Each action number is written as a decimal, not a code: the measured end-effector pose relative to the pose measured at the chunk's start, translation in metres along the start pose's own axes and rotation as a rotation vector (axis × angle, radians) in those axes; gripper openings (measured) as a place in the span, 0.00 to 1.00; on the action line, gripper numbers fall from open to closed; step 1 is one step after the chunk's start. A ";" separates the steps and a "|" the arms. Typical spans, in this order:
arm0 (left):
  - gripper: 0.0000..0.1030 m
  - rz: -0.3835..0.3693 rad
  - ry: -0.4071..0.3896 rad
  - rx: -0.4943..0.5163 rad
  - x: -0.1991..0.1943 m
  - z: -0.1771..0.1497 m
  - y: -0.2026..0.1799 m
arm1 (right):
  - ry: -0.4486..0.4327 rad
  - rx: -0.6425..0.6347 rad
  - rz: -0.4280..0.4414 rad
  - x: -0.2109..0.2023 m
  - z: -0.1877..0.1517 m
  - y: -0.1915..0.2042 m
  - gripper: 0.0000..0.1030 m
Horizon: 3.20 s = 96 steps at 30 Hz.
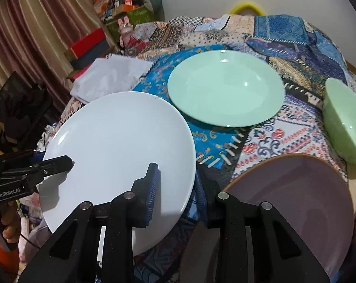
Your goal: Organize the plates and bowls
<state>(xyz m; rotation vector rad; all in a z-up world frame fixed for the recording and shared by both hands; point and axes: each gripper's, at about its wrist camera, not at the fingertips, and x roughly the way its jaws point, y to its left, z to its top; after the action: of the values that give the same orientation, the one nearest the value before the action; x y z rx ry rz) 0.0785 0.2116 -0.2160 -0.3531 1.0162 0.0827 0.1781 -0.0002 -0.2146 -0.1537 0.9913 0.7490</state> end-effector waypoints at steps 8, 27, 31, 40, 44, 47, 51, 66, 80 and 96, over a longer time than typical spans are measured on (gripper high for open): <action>0.37 -0.041 -0.019 0.023 -0.011 0.007 -0.023 | -0.068 0.039 -0.003 -0.033 -0.003 -0.015 0.27; 0.37 -0.080 -0.060 0.129 -0.030 0.010 -0.107 | -0.180 0.116 -0.055 -0.103 -0.032 -0.060 0.27; 0.37 -0.089 -0.053 0.146 -0.027 0.009 -0.124 | -0.185 0.136 -0.068 -0.112 -0.043 -0.070 0.27; 0.37 -0.121 -0.006 0.175 -0.005 0.004 -0.155 | -0.177 0.198 -0.098 -0.126 -0.067 -0.095 0.27; 0.37 -0.122 0.021 0.170 0.010 0.000 -0.163 | -0.166 0.231 -0.103 -0.126 -0.077 -0.104 0.27; 0.37 -0.120 0.043 0.167 0.021 -0.003 -0.166 | -0.152 0.246 -0.110 -0.123 -0.084 -0.108 0.27; 0.37 -0.116 0.071 0.160 0.033 -0.006 -0.168 | -0.133 0.265 -0.111 -0.117 -0.092 -0.113 0.27; 0.37 -0.090 0.106 0.174 0.062 -0.002 -0.176 | -0.104 0.316 -0.108 -0.103 -0.101 -0.128 0.27; 0.39 -0.081 0.128 0.173 0.079 0.004 -0.181 | -0.128 0.329 -0.104 -0.106 -0.099 -0.133 0.27; 0.39 -0.041 0.132 0.213 0.080 0.000 -0.188 | -0.135 0.293 -0.158 -0.115 -0.101 -0.134 0.29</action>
<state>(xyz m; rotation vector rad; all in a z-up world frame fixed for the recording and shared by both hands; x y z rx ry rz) 0.1637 0.0273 -0.2366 -0.1868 1.1364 -0.0868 0.1554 -0.2027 -0.2064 0.0721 0.9375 0.4574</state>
